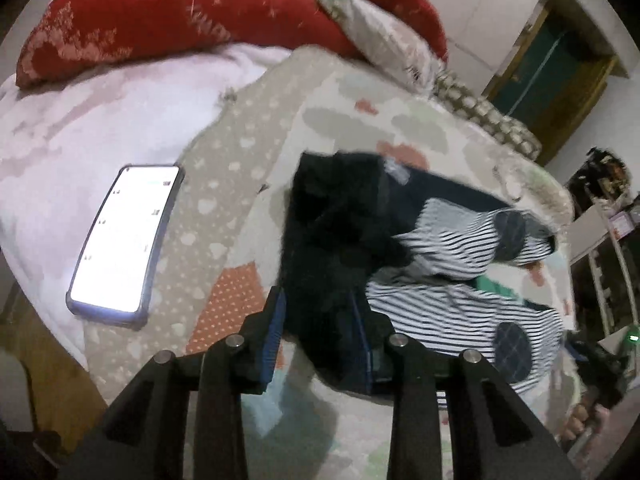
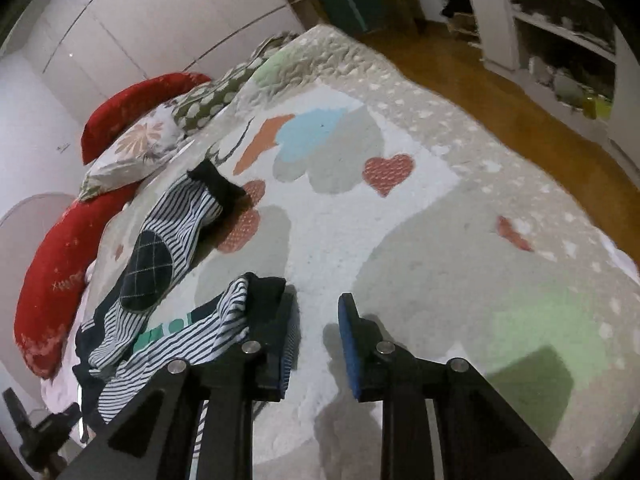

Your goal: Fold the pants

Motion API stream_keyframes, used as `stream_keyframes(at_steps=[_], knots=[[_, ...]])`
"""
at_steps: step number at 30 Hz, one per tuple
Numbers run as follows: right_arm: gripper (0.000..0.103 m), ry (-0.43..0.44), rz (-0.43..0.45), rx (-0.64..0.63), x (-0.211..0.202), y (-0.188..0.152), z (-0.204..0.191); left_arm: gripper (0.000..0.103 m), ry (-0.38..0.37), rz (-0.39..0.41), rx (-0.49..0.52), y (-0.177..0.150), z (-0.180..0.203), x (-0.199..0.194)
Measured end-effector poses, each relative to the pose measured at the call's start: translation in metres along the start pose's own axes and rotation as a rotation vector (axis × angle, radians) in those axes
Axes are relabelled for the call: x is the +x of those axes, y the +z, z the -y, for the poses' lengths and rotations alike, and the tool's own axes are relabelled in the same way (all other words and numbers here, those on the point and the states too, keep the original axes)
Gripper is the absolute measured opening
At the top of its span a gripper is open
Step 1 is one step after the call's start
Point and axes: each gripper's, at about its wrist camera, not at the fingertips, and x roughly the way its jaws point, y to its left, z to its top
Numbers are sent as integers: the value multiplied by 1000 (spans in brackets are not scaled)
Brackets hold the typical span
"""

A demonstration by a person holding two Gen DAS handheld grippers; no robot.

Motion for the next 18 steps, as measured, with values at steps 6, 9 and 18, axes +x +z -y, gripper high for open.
stream_keyframes(at_steps=[6,9,18], knots=[[9,78,-90,-52,32,-13,-26,43,4,38,55,16,16,-7],[9,-64,-52,-79,22,-8,-25,48,21,32,61,30,13,0],[45,-69,26,-379,-10,33,-78,61,83,-23,281,86,50,61]])
